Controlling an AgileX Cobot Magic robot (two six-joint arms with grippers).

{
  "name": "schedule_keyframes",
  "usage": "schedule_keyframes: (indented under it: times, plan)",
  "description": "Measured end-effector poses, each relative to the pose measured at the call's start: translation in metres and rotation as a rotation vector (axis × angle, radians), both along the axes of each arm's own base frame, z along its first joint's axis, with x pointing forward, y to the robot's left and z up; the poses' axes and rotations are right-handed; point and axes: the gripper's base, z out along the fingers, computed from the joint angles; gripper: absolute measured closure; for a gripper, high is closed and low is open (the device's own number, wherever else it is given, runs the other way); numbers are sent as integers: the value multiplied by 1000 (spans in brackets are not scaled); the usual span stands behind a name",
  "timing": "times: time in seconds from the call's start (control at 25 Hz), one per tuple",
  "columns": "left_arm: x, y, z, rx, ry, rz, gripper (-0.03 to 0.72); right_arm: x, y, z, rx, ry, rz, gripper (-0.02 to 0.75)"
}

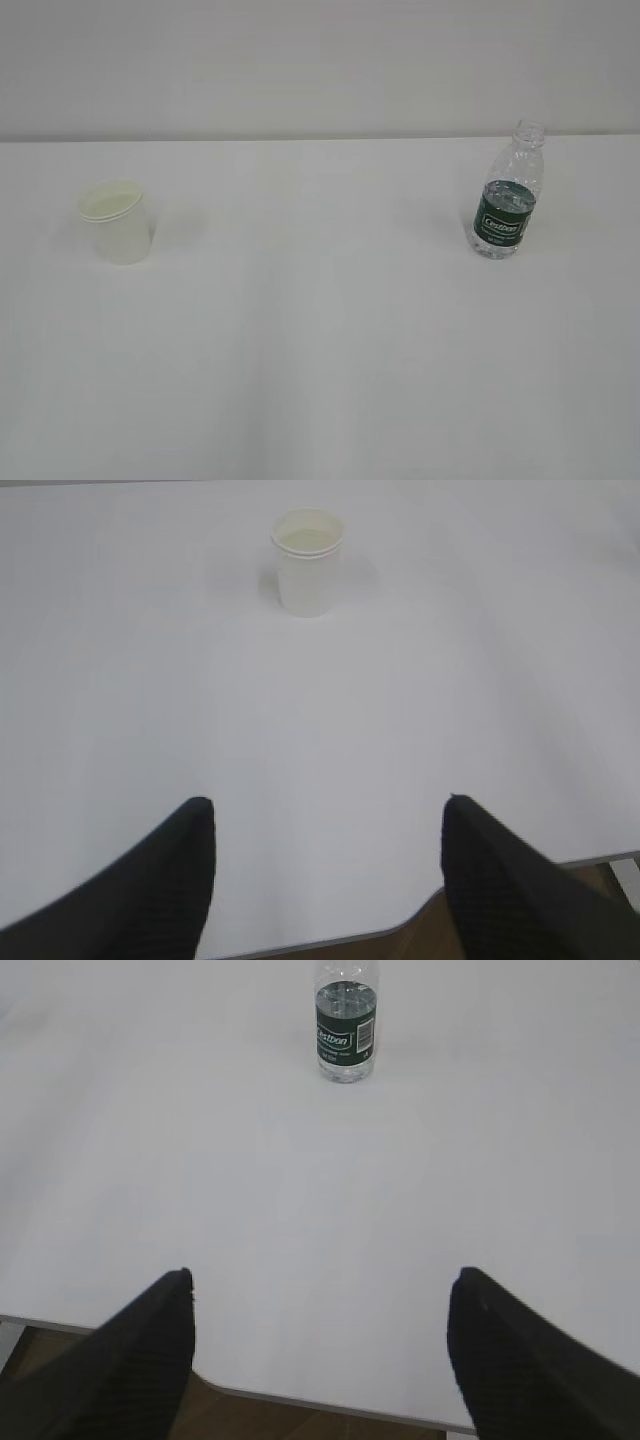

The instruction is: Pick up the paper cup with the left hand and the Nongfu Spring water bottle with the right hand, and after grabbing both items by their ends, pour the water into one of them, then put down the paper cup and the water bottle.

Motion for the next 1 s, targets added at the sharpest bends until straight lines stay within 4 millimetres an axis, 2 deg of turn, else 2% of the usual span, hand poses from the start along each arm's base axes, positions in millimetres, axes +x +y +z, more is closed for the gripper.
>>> schedule_keyframes:
  times: [1.0]
  plan:
    - [0,0,0,0,0,44,183,0,0,0,1,0,-1,149]
